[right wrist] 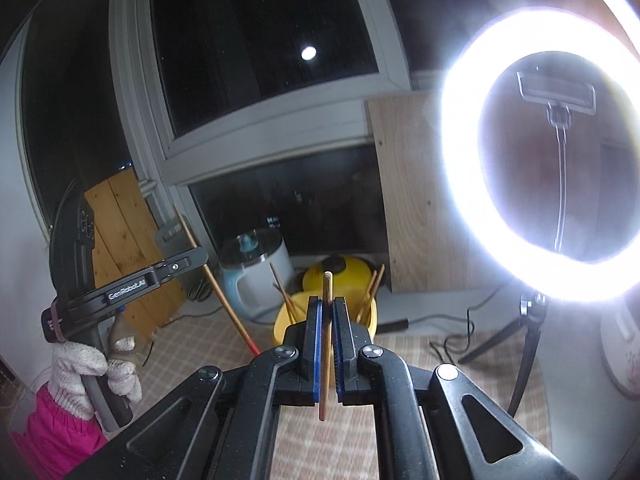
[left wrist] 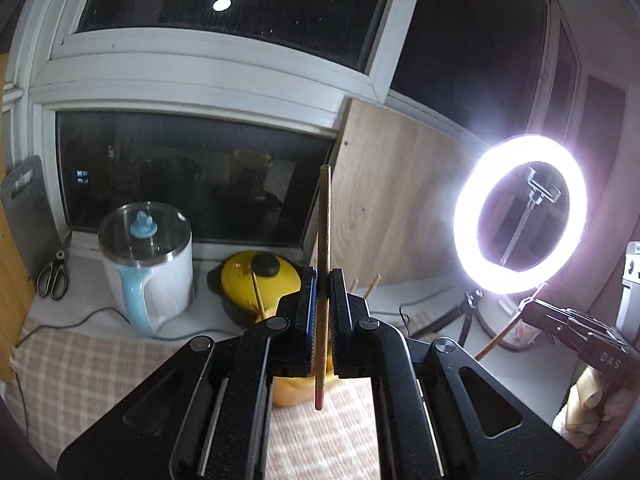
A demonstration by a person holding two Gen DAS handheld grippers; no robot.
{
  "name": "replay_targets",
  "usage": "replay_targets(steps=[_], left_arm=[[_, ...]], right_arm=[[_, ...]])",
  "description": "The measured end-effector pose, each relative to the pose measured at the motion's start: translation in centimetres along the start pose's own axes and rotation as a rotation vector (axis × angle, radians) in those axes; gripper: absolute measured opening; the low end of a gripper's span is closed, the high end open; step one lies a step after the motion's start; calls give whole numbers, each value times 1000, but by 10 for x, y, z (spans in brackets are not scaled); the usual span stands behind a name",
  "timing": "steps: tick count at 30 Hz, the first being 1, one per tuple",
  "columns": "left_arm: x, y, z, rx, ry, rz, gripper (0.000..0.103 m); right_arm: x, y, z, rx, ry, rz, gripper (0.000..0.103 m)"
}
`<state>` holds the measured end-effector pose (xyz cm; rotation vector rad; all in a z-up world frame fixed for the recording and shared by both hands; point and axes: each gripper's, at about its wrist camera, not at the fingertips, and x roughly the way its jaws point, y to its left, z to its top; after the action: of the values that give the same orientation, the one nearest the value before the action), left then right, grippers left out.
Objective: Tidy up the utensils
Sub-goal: 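Lift chopstick with left tool while right tool lifts its chopstick toward container, then lower both chopsticks upright into the yellow container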
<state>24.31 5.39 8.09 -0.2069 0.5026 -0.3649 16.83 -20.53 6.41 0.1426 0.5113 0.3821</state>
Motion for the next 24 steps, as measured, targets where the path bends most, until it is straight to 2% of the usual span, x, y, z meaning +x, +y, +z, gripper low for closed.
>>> replay_targets(steps=[9,17,24], left_arm=[[33,19,16,-20,-5,14,3],[59,24,8,-12,36,14,3],[73,31,-1,-21,62,22,3]], right_arm=[[11,12,25,-15,-65,-9,2],[24,16,37,-26,-97,-29,2],[48,13,38,-20,-83,-54,2]])
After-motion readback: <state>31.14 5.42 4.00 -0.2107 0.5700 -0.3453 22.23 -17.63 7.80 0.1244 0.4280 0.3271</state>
